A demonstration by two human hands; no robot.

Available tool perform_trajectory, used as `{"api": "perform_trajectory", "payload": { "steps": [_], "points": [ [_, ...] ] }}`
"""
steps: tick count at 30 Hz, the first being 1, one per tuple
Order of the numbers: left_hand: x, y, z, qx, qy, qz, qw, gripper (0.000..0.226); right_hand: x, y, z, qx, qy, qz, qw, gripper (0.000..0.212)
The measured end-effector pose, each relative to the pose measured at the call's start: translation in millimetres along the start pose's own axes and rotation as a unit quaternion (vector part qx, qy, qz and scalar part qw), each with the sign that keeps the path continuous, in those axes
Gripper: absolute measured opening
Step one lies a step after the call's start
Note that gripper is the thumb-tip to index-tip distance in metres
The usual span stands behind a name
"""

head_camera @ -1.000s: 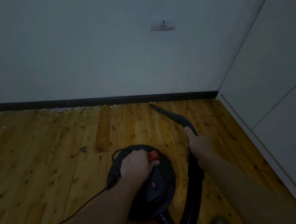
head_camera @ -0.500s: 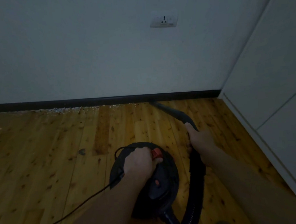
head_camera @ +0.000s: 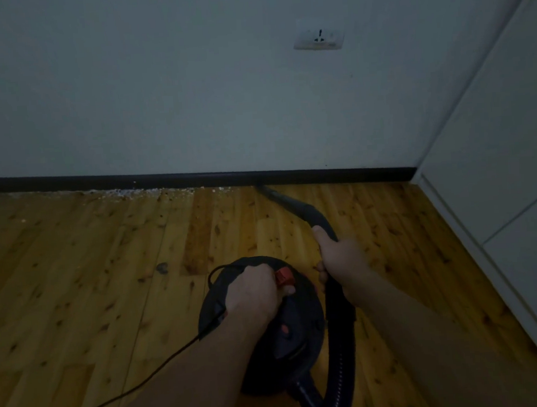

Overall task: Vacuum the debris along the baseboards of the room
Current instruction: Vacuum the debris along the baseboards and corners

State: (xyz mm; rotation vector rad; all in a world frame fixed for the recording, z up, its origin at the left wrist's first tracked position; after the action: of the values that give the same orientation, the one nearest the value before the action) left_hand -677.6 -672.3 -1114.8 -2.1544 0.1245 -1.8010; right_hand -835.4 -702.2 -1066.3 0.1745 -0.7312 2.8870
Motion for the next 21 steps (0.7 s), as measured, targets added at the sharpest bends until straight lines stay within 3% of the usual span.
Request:
{"api": "perform_trajectory", "payload": {
  "steps": [21],
  "points": [
    [12,-3,84,0.062,-0.02,0.014,0.998,0.045,-94,-20,-1,0.0,0.021,0.08,0.997,0.05]
  ]
}}
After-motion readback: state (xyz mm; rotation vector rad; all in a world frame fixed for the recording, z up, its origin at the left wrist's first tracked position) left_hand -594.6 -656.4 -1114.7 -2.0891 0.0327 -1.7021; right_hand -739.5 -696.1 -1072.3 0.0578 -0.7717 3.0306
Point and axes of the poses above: each hand's wrist, its own y-axis towards the middle knuckle, its own x-axis out of the back of the hand, z = x × y, the point moved 3 cm from there along y, towards the middle knuckle, and after that the axes turned 14 degrees about y, right-handed, at the moved point
